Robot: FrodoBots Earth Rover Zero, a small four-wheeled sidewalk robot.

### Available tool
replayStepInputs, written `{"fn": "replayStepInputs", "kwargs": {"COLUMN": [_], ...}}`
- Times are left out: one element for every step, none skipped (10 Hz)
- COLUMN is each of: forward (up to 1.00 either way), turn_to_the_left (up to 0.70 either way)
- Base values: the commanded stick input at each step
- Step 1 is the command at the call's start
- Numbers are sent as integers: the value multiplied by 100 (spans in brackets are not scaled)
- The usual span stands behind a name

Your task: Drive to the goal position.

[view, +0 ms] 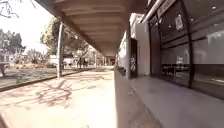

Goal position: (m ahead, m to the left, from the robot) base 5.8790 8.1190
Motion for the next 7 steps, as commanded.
{"fn": "replayStepInputs", "kwargs": {"forward": [70,70,70,70,70,70,70], "turn_to_the_left": [0,0,0,0,0,0,0]}}
